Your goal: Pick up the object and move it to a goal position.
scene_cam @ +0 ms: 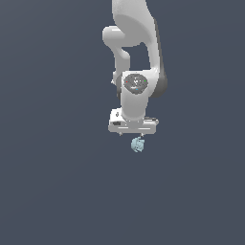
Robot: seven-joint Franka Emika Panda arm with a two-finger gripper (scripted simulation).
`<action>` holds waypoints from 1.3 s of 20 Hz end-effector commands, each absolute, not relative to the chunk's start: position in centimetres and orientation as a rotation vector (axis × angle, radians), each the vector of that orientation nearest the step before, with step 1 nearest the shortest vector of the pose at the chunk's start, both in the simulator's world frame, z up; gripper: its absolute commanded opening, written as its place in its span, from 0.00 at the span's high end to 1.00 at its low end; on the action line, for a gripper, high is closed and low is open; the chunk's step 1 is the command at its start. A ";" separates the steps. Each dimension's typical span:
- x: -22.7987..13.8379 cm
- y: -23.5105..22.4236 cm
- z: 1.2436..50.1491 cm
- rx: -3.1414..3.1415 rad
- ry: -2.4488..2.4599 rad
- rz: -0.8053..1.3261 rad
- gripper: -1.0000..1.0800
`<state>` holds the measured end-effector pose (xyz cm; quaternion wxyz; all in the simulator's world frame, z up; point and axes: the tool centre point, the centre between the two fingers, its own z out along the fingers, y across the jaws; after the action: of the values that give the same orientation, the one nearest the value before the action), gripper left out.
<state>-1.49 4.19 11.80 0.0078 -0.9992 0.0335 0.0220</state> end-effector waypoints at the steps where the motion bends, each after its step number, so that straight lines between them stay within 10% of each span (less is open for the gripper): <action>1: -1.3 4.9 11.3 -3.125 0.160 0.057 0.04; 26: -0.8 7.8 7.6 -3.116 0.402 0.001 0.04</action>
<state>-0.78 7.76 8.15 0.0002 -0.9918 0.1279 -0.0001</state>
